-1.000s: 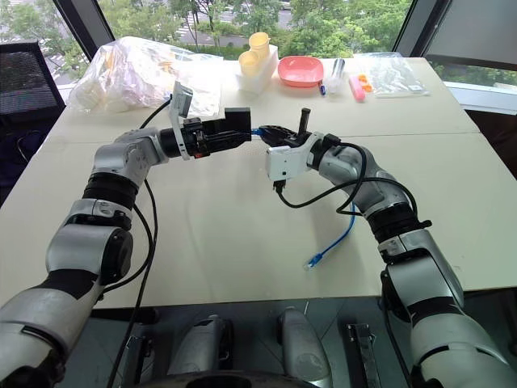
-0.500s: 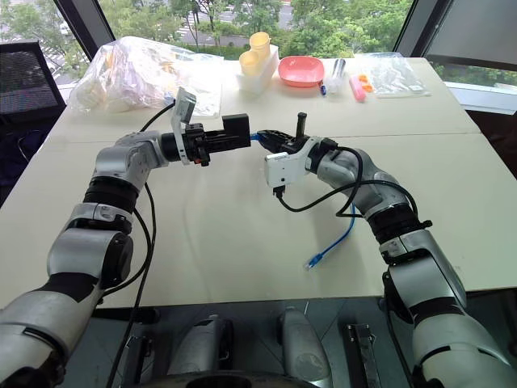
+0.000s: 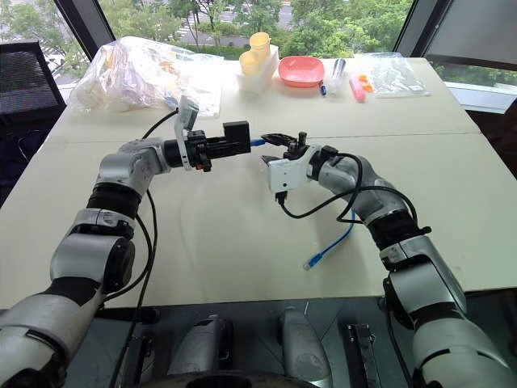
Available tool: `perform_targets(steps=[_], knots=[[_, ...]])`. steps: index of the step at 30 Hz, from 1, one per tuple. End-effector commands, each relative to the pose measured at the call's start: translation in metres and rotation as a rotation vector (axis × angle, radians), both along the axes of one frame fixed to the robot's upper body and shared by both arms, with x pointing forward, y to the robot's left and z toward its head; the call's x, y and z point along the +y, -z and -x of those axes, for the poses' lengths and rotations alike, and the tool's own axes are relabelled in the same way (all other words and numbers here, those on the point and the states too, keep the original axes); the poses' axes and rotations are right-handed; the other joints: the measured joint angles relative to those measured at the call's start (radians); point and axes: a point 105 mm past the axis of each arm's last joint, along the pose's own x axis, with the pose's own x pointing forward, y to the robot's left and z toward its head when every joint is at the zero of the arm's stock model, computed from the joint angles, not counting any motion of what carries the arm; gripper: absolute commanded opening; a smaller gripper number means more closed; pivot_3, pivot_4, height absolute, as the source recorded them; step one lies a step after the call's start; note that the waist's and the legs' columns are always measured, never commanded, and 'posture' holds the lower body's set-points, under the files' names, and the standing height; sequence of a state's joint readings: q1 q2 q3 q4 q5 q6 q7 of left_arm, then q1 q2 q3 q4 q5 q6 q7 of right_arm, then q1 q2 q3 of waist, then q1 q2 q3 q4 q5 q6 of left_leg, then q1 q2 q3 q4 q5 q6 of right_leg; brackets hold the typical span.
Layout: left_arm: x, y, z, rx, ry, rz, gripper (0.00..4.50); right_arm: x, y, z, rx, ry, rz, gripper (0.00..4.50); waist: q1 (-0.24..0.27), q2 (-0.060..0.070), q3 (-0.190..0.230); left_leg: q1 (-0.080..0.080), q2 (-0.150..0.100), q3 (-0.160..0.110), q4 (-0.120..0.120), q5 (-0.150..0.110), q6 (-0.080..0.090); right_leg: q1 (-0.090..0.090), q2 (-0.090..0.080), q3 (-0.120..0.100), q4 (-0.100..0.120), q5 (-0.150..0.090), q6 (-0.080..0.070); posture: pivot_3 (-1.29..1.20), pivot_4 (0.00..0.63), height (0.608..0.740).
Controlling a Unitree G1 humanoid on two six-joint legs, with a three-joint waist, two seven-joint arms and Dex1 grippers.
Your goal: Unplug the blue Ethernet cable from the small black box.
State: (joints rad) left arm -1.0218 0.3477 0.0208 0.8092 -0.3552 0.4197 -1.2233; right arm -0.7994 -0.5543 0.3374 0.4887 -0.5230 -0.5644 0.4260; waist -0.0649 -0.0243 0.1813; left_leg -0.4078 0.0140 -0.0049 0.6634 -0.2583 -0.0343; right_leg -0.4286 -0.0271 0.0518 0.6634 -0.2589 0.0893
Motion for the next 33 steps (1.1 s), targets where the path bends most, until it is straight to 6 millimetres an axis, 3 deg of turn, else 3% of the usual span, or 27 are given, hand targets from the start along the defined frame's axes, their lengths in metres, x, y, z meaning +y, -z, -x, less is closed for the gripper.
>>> perform_targets(steps=[1, 3, 6, 9, 11, 16, 26, 33], knots=[[0.014, -0.006, 0.001, -0.044, -0.002, -0.016, 0.52, -0.037, -0.03, -0.008, 0.115, 0.142, -0.229, 4.49, 0.003, 0.0, 0.0, 0.0, 0.0, 0.0, 0.0, 0.0, 0.0, 0.0, 0.0, 0.0, 0.0, 0.0, 0.0, 0.0, 0.15, 0.735], [0.019, -0.002, 0.008, -0.019, 0.056, -0.025, 0.52, -0.047, -0.045, -0.009, 0.29, 0.169, -0.471, 4.49, 0.003, 0.0, 0.0, 0.0, 0.0, 0.0, 0.0, 0.0, 0.0, 0.0, 0.0, 0.0, 0.0, 0.0, 0.0, 0.0, 0.15, 0.735], [0.02, -0.002, 0.023, -0.005, 0.175, -0.058, 0.52, -0.046, -0.052, 0.005, 0.662, 0.104, -0.719, 4.49, 0.003, 0.0, 0.0, 0.0, 0.001, -0.001, 0.0, 0.0, 0.0, 0.0, 0.0, 0.0, 0.001, 0.0, 0.0, 0.0, 0.15, 0.735], [0.016, -0.005, 0.038, -0.031, 0.304, -0.121, 0.52, -0.041, -0.064, 0.035, 0.956, -0.055, -0.791, 4.49, 0.015, 0.0, 0.0, 0.0, 0.002, -0.002, 0.0, 0.0, 0.0, 0.0, 0.001, -0.001, 0.001, 0.0, 0.0, 0.0, 0.15, 0.735], [0.012, -0.012, 0.047, -0.056, 0.369, -0.13, 0.52, -0.039, -0.071, 0.047, 1.039, -0.095, -0.77, 4.49, 0.022, 0.0, 0.0, 0.0, 0.002, -0.002, 0.0, 0.0, 0.0, 0.0, 0.0, -0.001, 0.0, 0.0, 0.0, 0.0, 0.15, 0.735], [0.004, -0.021, 0.061, -0.106, 0.453, -0.158, 0.52, -0.035, -0.082, 0.062, 1.144, -0.153, -0.754, 4.49, 0.026, 0.0, 0.0, 0.0, 0.001, -0.001, 0.0, 0.0, 0.0, 0.001, 0.0, -0.001, 0.0, 0.0, 0.0, 0.0, 0.15, 0.735], [-0.008, -0.039, 0.059, -0.174, 0.452, -0.131, 0.52, -0.013, -0.061, 0.08, 1.228, -0.2, -0.621, 4.49, 0.023, 0.0, 0.0, 0.0, 0.001, -0.001, 0.0, 0.0, 0.001, 0.0, 0.001, -0.001, 0.0, 0.0, 0.0, 0.0, 0.15, 0.735], [-0.01, -0.042, 0.057, -0.179, 0.443, -0.122, 0.52, -0.002, -0.046, 0.078, 1.24, -0.177, -0.612, 4.49, 0.023, 0.0, 0.0, 0.0, 0.001, -0.001, 0.001, 0.0, 0.001, 0.0, 0.001, -0.001, 0.0, 0.0, 0.0, 0.0, 0.15, 0.735]])
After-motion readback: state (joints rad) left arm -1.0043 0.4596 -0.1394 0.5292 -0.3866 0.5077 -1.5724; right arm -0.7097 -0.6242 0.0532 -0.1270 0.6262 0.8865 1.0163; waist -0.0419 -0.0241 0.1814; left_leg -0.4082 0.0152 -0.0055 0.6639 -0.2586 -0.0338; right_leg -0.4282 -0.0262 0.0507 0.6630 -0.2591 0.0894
